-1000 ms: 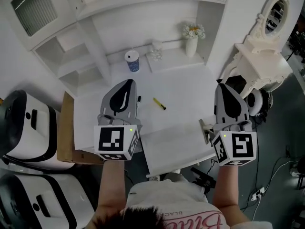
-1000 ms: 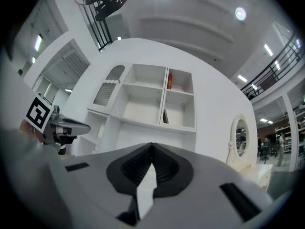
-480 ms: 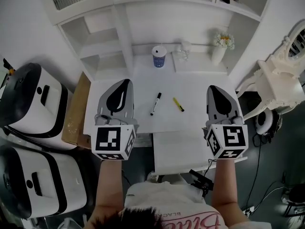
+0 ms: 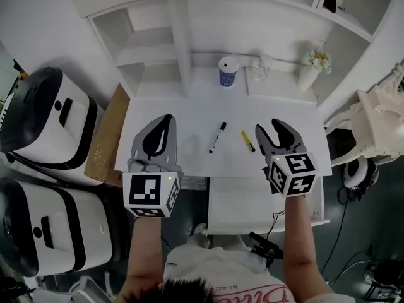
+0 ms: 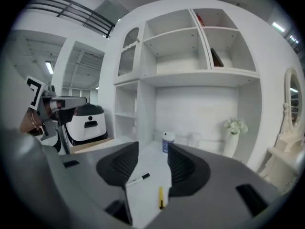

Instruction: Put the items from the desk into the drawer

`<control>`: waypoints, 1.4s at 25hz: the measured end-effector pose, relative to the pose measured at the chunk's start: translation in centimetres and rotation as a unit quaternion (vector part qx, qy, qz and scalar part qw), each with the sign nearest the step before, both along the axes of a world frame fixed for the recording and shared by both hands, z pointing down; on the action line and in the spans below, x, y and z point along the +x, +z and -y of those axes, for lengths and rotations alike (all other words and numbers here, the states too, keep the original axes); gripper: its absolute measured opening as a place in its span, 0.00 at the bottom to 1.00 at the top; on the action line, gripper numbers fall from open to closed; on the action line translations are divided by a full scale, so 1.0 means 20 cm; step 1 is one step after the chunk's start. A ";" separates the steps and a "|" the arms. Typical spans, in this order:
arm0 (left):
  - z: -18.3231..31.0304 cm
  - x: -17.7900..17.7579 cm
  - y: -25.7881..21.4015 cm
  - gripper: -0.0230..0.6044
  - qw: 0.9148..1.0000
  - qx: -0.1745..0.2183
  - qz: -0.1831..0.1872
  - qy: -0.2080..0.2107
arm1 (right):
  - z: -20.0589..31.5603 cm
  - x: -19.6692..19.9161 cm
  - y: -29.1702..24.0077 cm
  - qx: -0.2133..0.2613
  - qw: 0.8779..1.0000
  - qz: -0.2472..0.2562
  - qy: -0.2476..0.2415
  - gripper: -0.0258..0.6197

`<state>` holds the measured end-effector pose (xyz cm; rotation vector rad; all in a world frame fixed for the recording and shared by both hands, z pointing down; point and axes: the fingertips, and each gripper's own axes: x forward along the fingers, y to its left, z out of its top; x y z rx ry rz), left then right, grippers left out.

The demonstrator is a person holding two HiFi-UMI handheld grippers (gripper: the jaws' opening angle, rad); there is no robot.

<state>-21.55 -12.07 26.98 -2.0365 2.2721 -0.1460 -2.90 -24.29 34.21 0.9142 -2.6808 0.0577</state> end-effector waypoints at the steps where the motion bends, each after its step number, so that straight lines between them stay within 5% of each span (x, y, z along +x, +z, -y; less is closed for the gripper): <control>1: 0.01 0.00 0.02 0.05 1.000 -0.004 -0.002 -0.001 | 0.03 -0.02 0.05 -0.007 1.000 -0.012 -0.002 0.31; 8: 0.04 -0.02 0.16 0.05 0.999 -0.033 -0.014 -0.012 | 0.20 -0.09 0.53 -0.083 0.991 -0.102 -0.018 0.28; 18: 0.00 -0.06 0.35 0.05 0.996 -0.080 -0.026 -0.038 | 0.29 -0.13 1.13 -0.165 0.962 -0.216 -0.028 0.25; 25: -0.05 -0.09 0.40 0.05 0.993 -0.096 -0.024 -0.057 | 0.31 -0.10 1.32 -0.199 0.945 -0.258 -0.022 0.25; 30: -0.08 -0.08 0.40 0.05 0.993 -0.098 -0.020 -0.061 | 0.31 -0.10 1.35 -0.225 0.944 -0.240 -0.027 0.24; 35: -0.11 -0.09 0.39 0.05 0.993 -0.100 -0.018 -0.063 | 0.30 -0.10 1.35 -0.214 0.943 -0.253 -0.030 0.13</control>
